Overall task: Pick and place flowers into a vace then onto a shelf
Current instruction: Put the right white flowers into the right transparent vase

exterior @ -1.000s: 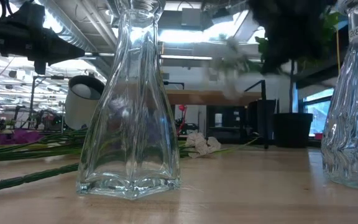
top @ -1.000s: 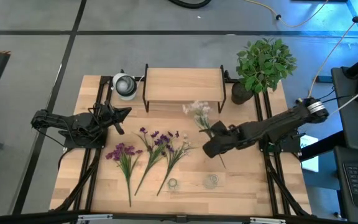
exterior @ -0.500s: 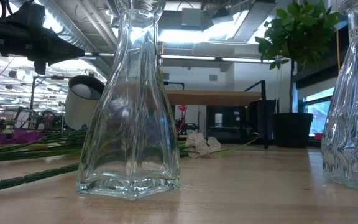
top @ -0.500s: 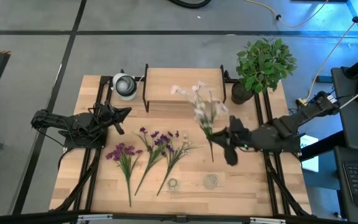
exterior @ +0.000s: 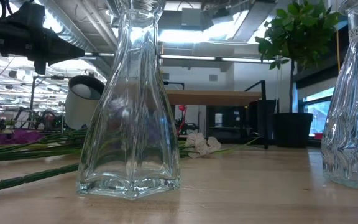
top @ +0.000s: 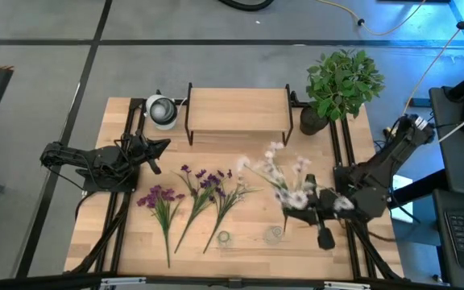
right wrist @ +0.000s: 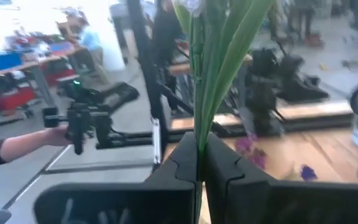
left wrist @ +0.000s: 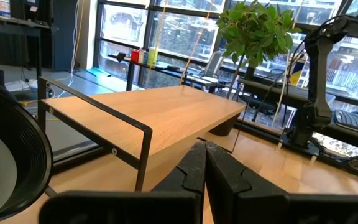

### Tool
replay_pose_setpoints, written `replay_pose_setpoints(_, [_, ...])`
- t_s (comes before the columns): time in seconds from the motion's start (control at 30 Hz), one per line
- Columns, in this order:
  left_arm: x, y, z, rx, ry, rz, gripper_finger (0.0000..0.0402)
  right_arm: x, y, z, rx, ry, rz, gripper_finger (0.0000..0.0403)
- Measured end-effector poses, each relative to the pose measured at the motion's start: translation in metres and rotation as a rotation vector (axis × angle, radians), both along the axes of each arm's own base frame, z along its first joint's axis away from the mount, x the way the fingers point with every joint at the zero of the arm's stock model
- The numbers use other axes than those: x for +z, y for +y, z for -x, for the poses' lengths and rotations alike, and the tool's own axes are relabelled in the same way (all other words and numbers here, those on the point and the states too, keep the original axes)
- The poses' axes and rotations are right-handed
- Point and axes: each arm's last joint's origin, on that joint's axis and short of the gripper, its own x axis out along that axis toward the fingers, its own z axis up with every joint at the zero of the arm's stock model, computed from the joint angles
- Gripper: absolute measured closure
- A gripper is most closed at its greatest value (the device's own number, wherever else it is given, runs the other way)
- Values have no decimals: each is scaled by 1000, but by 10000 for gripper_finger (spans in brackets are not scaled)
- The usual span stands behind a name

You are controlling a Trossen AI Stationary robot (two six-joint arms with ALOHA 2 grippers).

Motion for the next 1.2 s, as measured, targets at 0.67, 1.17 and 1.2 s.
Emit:
replay_pose_setpoints(0.67, [0,0,0,-1,-10,15,398,-72,-6,15,11,-92,-12,397])
replay_pose_setpoints(1.17, [0,0,0,-1,-10,15,398,-86,-5,3,-22,-39,45,397])
replay_pose_setpoints(1.2, [0,0,0,0,-10,15,398,-87,-5,3,-16,-36,42,397])
